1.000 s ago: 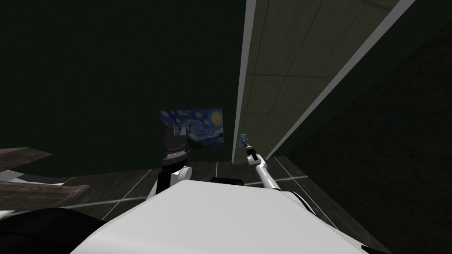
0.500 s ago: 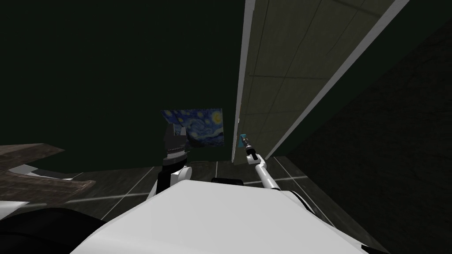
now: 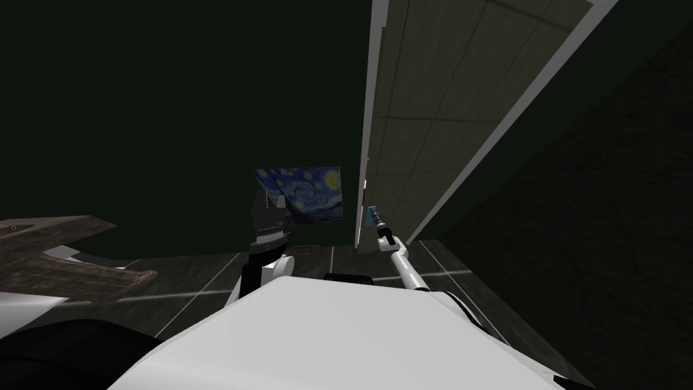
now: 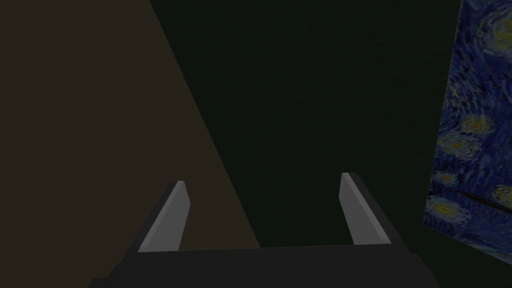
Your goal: Pull the door open
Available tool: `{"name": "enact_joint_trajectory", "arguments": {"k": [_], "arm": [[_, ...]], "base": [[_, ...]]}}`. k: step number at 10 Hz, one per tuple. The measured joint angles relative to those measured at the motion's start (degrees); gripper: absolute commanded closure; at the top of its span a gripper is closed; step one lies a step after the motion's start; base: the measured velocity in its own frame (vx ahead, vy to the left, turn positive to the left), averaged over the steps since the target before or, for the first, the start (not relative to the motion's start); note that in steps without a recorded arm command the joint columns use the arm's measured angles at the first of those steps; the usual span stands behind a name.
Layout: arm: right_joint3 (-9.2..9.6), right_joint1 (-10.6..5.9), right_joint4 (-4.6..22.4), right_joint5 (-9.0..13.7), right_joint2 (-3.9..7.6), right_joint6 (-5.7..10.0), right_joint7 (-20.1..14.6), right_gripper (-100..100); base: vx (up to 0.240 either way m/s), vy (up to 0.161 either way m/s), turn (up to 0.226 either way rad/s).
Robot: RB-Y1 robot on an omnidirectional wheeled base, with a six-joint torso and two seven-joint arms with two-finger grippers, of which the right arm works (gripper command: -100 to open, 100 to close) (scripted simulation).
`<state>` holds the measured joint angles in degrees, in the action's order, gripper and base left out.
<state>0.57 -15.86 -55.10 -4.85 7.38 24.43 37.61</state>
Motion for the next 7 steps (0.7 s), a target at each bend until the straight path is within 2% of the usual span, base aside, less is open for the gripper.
{"name": "enact_joint_trajectory", "arguments": {"k": [2,3,4,5,7], "arm": [[-0.09,-1.20,2.0,1.3,-0.01,0.92,-2.1,100],[0.11,-0.41,0.1,1.6,-0.25,0.06,-2.9,100],[0.43,0.42,-1.1,1.7,0.04,-0.60,-3.5,100],[0.31,-0.13,0.3,1.9,0.21,-0.01,-3.7,100],[0.23,-0.12,-0.4,1.8,-0.16,-0.86,-3.5,100]], "base": [[-0.045,-0.027,0.003],[-0.017,-0.009,0.010],[0.000,0.000,0.000],[0.000,0.000,0.000],[-0.014,-0.013,0.012]]}}
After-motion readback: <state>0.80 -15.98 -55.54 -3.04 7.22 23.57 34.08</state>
